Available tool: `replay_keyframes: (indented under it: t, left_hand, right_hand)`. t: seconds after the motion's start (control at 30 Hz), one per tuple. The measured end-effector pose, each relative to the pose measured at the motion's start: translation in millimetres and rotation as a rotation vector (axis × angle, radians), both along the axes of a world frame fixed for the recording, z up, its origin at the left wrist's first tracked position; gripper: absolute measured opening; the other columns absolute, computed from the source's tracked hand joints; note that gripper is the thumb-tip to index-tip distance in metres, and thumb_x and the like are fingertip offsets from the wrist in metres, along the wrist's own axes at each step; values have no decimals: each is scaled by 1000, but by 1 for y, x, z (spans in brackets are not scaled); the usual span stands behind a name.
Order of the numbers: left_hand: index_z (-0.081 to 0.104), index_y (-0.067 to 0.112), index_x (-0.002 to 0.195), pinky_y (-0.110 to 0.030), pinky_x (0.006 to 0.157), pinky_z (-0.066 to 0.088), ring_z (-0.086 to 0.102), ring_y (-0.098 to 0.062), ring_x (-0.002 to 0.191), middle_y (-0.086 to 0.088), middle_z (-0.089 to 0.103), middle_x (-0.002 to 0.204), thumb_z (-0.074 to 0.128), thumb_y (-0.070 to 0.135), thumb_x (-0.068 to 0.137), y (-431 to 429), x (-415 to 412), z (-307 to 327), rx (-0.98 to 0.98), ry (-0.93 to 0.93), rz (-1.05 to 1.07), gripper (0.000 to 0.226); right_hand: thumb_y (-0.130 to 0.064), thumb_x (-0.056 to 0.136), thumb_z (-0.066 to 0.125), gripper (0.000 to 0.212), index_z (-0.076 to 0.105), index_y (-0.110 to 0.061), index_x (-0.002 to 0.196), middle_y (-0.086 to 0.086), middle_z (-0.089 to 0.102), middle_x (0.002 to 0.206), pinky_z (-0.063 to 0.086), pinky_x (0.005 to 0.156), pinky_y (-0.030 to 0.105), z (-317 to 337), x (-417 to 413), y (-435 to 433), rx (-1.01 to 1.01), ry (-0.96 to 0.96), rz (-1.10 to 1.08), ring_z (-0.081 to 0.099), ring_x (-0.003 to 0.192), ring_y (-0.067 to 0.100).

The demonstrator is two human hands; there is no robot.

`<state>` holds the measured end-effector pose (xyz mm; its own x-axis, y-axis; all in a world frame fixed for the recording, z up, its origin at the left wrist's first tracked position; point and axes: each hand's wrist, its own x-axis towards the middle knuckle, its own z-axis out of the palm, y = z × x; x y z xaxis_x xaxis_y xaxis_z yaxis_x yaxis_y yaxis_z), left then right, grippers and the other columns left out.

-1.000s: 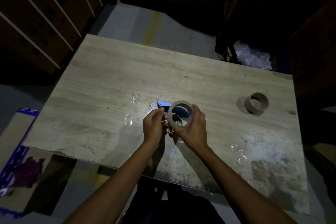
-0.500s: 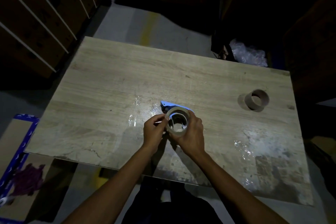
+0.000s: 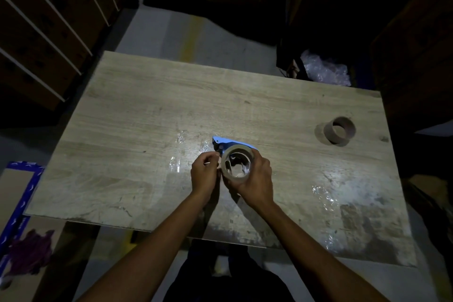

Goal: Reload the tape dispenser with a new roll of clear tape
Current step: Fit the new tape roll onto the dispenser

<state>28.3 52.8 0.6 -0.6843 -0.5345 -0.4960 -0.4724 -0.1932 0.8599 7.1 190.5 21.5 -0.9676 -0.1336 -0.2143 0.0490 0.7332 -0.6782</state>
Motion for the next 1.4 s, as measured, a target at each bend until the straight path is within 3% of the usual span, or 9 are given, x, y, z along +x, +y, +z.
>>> replay_keyframes:
  t: [0.17,0.6,0.73,0.8,0.87,1.03,1.2,1.3,1.4]
  left_hand:
    - [65,17,112,-53,89,58,71,-30,96,-3,69,105,65,24,93,-3,-17,7,-67,-47,-29,20]
    - [66,14,112,-50,84,60,71,-29,93,-11,74,103,64,17,92,5,-22,1,-191,-163,-129,20]
    - [66,13,110,-30,67,58,70,-14,77,-4,73,91,71,19,89,3,-20,-1,-179,-161,-147,22]
    - [67,12,107,-17,60,46,66,-10,74,1,70,85,71,21,89,3,-19,-3,-202,-166,-143,21]
    - [69,10,104,-17,61,42,64,-15,79,0,69,87,69,23,90,4,-16,-6,-218,-180,-140,19]
    - [71,6,100,-25,73,41,62,-18,85,-8,73,99,63,21,93,9,-13,-9,-230,-214,-140,18]
    - [70,7,101,-40,83,57,69,-28,91,-12,74,100,62,20,92,11,-9,-9,-194,-209,-137,17]
    - [69,9,99,-47,86,58,70,-29,90,-11,74,97,61,20,92,10,-7,-7,-157,-198,-124,15]
    - [68,12,95,-49,85,59,71,-27,87,-8,73,93,60,19,91,8,-7,-5,-123,-200,-105,12]
  right_hand:
    - [-57,63,81,91,39,-30,140,0,54,130,50,92,33,-4,-5,1,1,-14,0,46,122,20]
    - [-59,60,80,96,32,-34,140,3,50,132,51,92,37,-34,-12,-2,53,-135,22,46,122,22]
    - [-53,52,86,110,27,-32,143,6,45,136,52,91,43,-34,-16,5,122,-180,91,46,125,27]
    - [-70,57,75,100,32,-33,140,5,45,132,52,87,43,-30,-19,8,140,-128,89,46,123,26]
    - [-71,70,64,89,34,-30,143,7,45,133,49,87,42,-27,-25,11,149,-59,71,45,124,28]
    - [-33,83,69,65,44,-17,141,15,44,136,49,85,40,-27,-45,9,287,85,59,44,121,34]
    - [-18,87,63,60,43,-21,143,9,47,141,55,84,43,-29,-70,1,428,38,278,49,120,30]
    - [-22,91,60,50,46,-21,139,11,60,125,54,77,40,-31,-79,0,435,10,334,59,106,30]
    - [-29,92,59,25,58,-18,115,9,67,102,50,68,34,-30,-82,-1,418,10,313,64,87,28]
